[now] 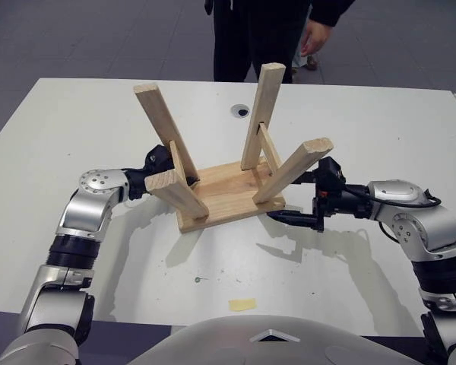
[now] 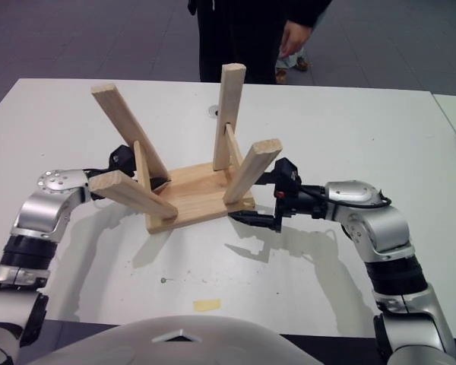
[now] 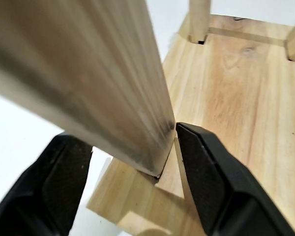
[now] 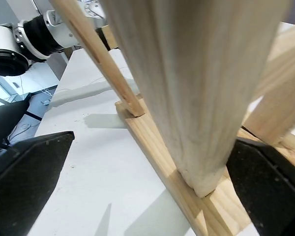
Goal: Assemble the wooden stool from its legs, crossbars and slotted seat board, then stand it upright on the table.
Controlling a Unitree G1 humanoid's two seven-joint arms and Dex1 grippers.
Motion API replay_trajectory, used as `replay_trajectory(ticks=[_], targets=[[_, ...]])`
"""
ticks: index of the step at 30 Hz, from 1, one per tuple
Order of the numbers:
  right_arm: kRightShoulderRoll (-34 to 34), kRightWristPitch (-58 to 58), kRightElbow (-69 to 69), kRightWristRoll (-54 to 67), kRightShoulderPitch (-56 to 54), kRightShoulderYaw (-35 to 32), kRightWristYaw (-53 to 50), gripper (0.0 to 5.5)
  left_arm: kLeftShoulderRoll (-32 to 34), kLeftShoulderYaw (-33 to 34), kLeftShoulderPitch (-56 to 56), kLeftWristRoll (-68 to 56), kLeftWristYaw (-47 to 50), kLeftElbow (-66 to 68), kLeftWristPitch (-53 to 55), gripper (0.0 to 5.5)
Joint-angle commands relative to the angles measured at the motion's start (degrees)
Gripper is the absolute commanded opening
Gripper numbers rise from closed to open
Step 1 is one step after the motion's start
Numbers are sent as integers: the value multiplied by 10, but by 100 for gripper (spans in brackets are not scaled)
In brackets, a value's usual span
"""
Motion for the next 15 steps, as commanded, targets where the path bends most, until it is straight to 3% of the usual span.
replay_trajectory(ticks=[1,4,10,15], targets=[[-11,11,-14,8,11,-16,-4,540,-31,-25,-28,14,-4,9,-13,228],[-12,10,-5,4,10,-26,-10,540,-42,-31,-41,16,-8,10,-19,183],[-19,-1,-18,-10,37,-37,-23,540,-49,22,-75,19,46,62,-55,296],[-10,-6,-12,-8,39,-54,-40,540,-6,66,-51,2,31,26,-46,376]])
